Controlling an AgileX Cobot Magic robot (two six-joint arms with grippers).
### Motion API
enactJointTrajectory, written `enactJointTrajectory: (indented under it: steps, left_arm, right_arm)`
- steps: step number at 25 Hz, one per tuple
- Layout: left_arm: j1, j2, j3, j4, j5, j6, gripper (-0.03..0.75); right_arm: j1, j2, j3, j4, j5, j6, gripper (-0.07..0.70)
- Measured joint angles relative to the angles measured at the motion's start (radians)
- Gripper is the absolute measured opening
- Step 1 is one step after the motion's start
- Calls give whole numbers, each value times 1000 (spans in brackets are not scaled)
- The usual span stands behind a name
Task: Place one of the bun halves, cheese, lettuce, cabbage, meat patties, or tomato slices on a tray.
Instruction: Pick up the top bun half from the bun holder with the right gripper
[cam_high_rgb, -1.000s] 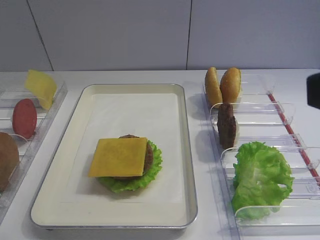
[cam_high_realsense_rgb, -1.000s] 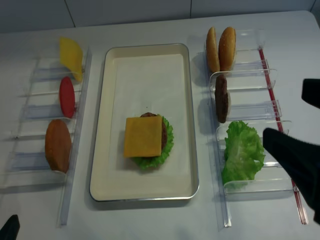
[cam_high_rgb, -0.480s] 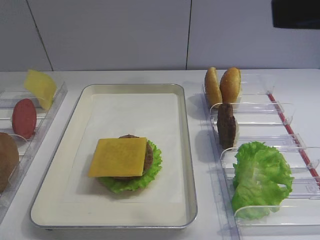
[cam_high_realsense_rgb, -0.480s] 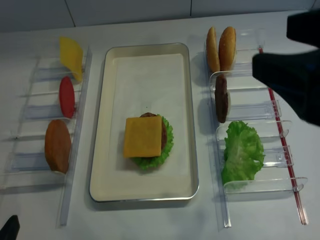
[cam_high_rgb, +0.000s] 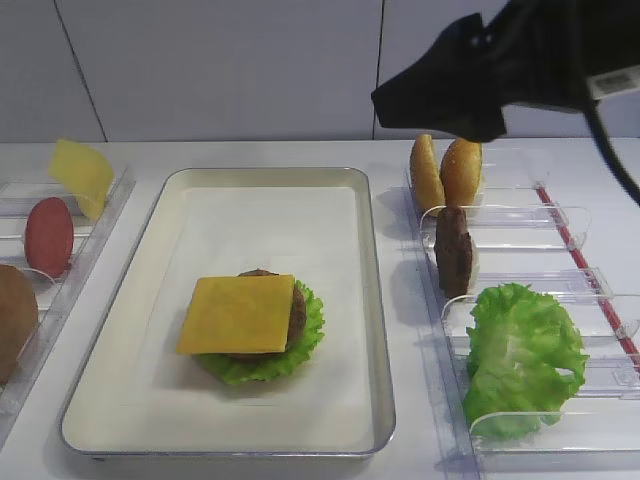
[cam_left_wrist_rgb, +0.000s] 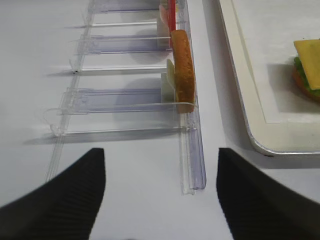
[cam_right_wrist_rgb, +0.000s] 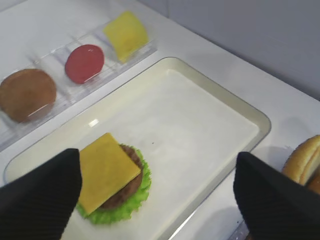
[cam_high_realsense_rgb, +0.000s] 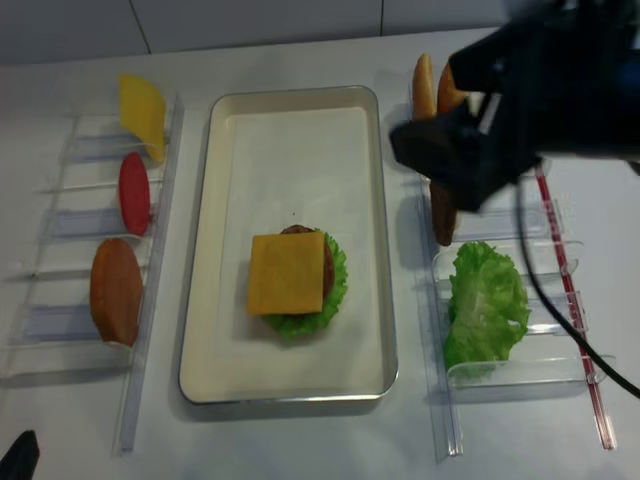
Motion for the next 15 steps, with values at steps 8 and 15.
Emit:
enactJointTrajectory:
  steps: [8, 15]
  left_arm:
    - [0, 0, 0, 0, 0, 0, 472]
    - [0, 0, 0, 0, 0, 0, 472]
  right_arm:
    - [17, 164, -38, -33, -189, 119, 598]
    - [17, 312, -177, -342, -146, 433, 598]
